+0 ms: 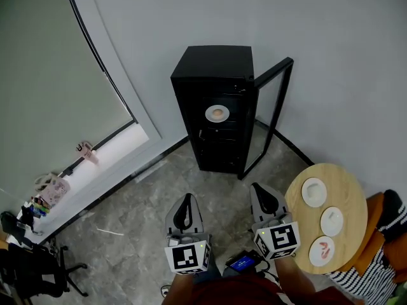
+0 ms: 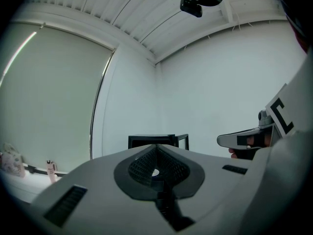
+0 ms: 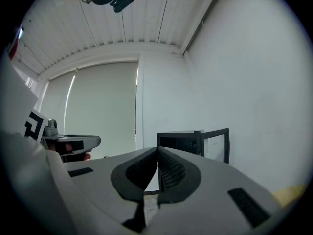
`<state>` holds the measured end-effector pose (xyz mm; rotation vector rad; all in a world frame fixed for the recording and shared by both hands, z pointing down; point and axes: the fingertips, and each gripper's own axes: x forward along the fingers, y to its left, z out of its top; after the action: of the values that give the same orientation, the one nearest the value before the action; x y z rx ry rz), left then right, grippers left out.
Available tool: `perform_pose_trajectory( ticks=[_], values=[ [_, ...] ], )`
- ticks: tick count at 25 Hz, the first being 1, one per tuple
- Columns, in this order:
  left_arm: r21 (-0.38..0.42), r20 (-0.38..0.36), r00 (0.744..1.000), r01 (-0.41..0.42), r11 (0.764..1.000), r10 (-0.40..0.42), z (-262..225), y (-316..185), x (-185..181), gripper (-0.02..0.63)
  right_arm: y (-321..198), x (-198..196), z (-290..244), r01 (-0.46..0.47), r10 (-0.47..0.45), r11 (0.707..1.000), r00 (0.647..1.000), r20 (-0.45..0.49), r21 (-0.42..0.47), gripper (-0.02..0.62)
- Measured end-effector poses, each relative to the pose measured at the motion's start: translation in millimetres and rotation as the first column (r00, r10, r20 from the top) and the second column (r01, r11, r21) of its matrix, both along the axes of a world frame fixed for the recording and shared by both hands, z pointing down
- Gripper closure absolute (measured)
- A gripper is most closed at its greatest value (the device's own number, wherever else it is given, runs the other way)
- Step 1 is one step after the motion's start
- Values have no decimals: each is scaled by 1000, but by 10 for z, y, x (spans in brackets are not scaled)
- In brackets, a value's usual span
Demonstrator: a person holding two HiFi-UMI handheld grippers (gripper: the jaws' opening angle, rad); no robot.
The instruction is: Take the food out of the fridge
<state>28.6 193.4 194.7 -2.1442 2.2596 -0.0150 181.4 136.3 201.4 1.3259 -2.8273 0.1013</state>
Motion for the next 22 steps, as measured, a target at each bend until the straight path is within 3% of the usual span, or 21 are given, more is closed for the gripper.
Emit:
perform_pose_trajectory(
  ticks=[9, 22],
  values=[
    [11, -4, 999, -50, 999, 50, -4, -390, -278, 592, -304, -316, -7, -38, 38, 999, 999, -17, 5, 575],
    [14, -36, 994, -102, 995, 103, -30, -906, -1117, 592, -735, -1159, -115, -85, 86, 996, 995, -54, 16, 575]
  ],
)
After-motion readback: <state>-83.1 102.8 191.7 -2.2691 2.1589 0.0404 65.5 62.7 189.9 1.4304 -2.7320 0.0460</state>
